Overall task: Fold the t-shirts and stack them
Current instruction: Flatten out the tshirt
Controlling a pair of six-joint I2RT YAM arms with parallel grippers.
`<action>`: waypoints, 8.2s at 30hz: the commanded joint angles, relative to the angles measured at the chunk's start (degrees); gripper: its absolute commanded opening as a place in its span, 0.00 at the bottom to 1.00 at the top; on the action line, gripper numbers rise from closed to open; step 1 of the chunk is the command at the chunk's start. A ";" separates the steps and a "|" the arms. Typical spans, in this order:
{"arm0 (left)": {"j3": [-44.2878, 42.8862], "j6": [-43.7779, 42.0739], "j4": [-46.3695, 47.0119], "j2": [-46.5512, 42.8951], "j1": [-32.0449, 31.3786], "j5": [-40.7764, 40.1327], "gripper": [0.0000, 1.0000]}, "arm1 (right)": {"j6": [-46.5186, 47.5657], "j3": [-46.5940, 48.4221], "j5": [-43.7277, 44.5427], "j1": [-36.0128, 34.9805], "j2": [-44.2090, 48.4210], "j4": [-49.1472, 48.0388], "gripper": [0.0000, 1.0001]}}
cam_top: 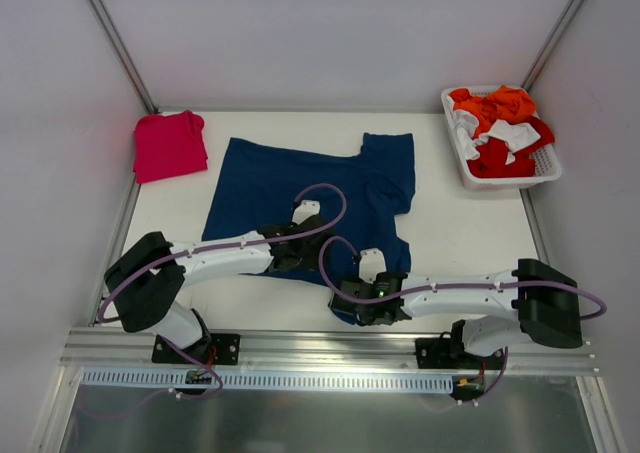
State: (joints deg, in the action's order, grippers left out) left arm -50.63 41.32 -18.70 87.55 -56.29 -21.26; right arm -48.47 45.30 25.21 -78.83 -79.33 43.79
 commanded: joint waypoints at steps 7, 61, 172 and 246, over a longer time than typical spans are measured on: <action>1.15 -0.89 -0.55 -4.40 -0.48 -1.51 0.83 | -1.98 -1.09 -0.25 -0.63 1.28 1.65 0.37; 3.79 -1.42 -5.03 -10.03 0.22 -5.38 0.86 | -0.40 2.25 2.12 -0.45 -6.71 3.24 0.37; 12.05 1.05 4.29 -2.29 14.98 18.71 0.00 | -25.62 12.36 -5.61 -18.47 10.42 51.22 0.02; -39.72 -12.67 -1.78 31.89 40.56 24.51 0.91 | 40.03 51.29 -19.67 59.93 -40.63 -0.64 0.00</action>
State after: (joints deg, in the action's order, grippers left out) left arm -88.03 29.98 -18.44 117.84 -15.75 2.70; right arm -9.67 94.28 4.54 -18.85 -119.98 40.86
